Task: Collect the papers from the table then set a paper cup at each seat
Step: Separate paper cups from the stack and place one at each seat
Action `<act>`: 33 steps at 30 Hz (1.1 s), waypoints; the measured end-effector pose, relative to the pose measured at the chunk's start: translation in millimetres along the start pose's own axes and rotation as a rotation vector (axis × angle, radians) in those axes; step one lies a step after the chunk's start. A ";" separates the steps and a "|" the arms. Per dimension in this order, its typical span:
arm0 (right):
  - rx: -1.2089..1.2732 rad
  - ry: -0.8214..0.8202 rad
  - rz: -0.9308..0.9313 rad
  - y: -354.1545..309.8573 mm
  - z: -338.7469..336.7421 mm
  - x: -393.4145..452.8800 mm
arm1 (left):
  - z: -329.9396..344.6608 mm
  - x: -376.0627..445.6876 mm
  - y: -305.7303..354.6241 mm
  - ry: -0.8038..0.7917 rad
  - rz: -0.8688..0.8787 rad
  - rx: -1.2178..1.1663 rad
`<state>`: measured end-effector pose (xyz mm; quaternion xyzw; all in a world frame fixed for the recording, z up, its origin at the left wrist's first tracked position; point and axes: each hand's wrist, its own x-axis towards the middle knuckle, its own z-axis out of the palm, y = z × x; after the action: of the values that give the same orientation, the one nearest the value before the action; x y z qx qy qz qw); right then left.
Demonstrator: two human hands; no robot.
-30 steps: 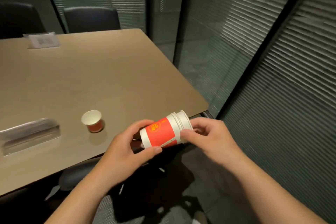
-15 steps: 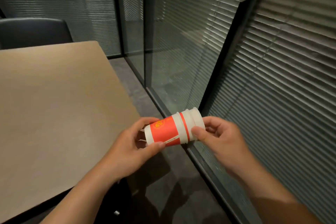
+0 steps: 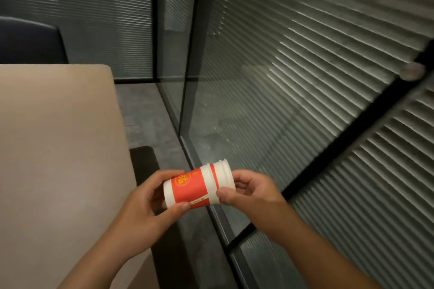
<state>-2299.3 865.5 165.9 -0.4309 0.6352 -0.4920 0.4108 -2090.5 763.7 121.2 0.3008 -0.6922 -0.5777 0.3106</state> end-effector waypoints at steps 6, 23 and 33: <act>-0.059 -0.306 0.009 4.7 31.5 137.7 | -55.7 49.0 -33.4 0.246 -0.154 0.010; 0.062 -0.793 0.009 0.5 22.8 521.9 | -125.7 323.5 -62.7 0.625 -0.242 0.098; 0.081 -0.675 -0.012 -45.0 52.2 761.7 | -254.2 562.0 -109.8 0.538 -0.190 -0.028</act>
<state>-2465.2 120.0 126.0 -0.5563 0.4410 -0.3488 0.6118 -2238.3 155.5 94.6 0.5024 -0.5455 -0.5135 0.4316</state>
